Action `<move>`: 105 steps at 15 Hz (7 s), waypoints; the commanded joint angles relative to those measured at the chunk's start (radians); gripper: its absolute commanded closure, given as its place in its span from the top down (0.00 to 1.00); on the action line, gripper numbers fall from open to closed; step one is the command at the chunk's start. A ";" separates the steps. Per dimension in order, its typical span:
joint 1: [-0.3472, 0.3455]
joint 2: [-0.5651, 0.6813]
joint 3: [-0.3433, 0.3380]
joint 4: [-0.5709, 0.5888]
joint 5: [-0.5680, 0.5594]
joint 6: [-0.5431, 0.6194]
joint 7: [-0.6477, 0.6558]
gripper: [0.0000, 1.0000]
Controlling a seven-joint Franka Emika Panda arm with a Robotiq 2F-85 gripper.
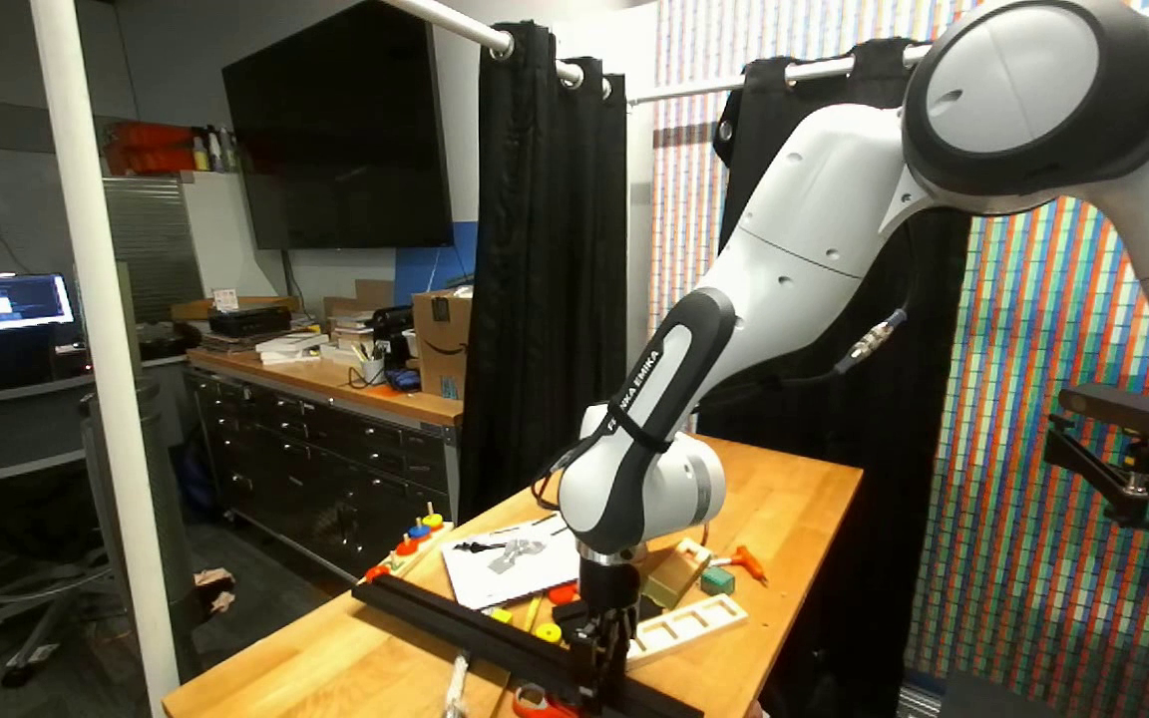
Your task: Turn the black object clockwise then put the green block on he first position on the wooden board
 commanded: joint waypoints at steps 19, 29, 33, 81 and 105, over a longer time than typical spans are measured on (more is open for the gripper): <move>-0.023 -0.234 -0.058 -0.115 -0.015 0.035 0.117 1.00; -0.037 -0.303 -0.271 -0.074 -0.129 0.115 0.480 1.00; -0.017 -0.226 -0.332 -0.035 -0.246 0.153 0.738 1.00; 0.034 -0.082 -0.408 0.076 -0.174 -0.002 0.915 0.18; -0.058 -0.237 -0.311 -0.132 -0.020 -0.055 0.607 0.18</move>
